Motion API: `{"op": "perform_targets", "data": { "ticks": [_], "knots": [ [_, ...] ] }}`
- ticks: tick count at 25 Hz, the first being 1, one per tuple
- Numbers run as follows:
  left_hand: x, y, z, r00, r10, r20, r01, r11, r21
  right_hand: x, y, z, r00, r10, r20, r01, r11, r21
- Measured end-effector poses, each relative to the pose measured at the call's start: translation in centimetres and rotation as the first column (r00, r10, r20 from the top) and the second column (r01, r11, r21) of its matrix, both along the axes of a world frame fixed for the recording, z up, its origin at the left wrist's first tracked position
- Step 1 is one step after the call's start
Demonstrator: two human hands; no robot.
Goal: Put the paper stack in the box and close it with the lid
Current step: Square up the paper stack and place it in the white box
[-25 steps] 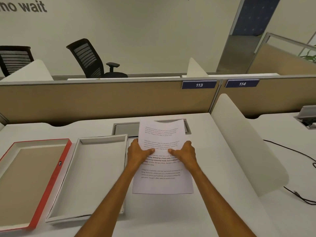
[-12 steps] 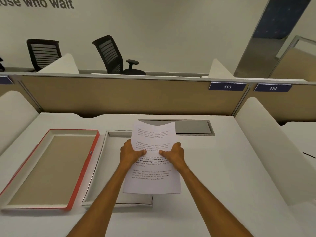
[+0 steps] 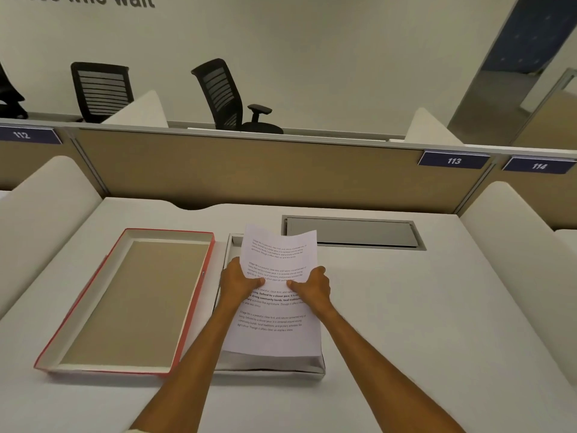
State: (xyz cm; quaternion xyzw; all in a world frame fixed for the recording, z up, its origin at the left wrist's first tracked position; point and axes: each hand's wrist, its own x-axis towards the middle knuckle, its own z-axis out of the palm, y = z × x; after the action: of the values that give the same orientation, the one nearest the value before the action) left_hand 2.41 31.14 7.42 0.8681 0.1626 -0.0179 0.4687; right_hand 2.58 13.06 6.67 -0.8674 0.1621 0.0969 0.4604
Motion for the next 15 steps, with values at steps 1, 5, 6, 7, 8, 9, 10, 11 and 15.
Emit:
{"op": "perform_targets", "data": {
  "ticks": [1,5,6,7,8,9,10,11,15],
  "knots": [
    [0.2,0.5,-0.3,1.0,0.0,-0.01,0.0,1.0,-0.003,0.2,0.5,-0.2,1.0,0.001,-0.01,-0.001,1.0,-0.003],
    [0.8,1.8,-1.5,0.999,-0.031,-0.044,0.031,0.999,-0.006,1.0,1.3,-0.8,0.998,0.01,-0.058,-0.007,0.998,0.064],
    [1.0,2.1,-1.9,0.998,-0.04,-0.045,0.039,0.999,-0.011,1.2,1.4,-0.9,0.997,0.018,-0.075,-0.012,0.996,0.085],
    [1.1,2.3,-2.2,0.998,-0.049,-0.045,0.048,0.999,-0.017,1.4,1.5,-1.1,0.995,0.033,-0.091,-0.024,0.995,0.1],
    [1.1,2.4,-2.6,0.997,-0.059,-0.044,0.058,0.998,-0.026,1.4,1.5,-1.3,0.993,0.05,-0.107,-0.038,0.994,0.107],
    [1.1,2.4,-2.9,0.997,-0.069,-0.04,0.068,0.997,-0.035,1.3,1.5,-1.5,0.991,0.062,-0.122,-0.049,0.993,0.108],
    [1.0,2.4,-3.2,0.996,-0.077,-0.035,0.076,0.996,-0.041,1.2,1.5,-1.7,0.989,0.069,-0.133,-0.055,0.993,0.105],
    [1.0,2.4,-3.6,0.996,-0.082,-0.029,0.081,0.996,-0.044,1.2,1.5,-1.9,0.987,0.074,-0.141,-0.061,0.993,0.098],
    [0.8,2.2,-4.8,0.998,-0.064,-0.006,0.064,0.996,-0.065,1.3,1.5,-2.5,0.983,0.115,-0.141,-0.107,0.992,0.063]
  ]
}}
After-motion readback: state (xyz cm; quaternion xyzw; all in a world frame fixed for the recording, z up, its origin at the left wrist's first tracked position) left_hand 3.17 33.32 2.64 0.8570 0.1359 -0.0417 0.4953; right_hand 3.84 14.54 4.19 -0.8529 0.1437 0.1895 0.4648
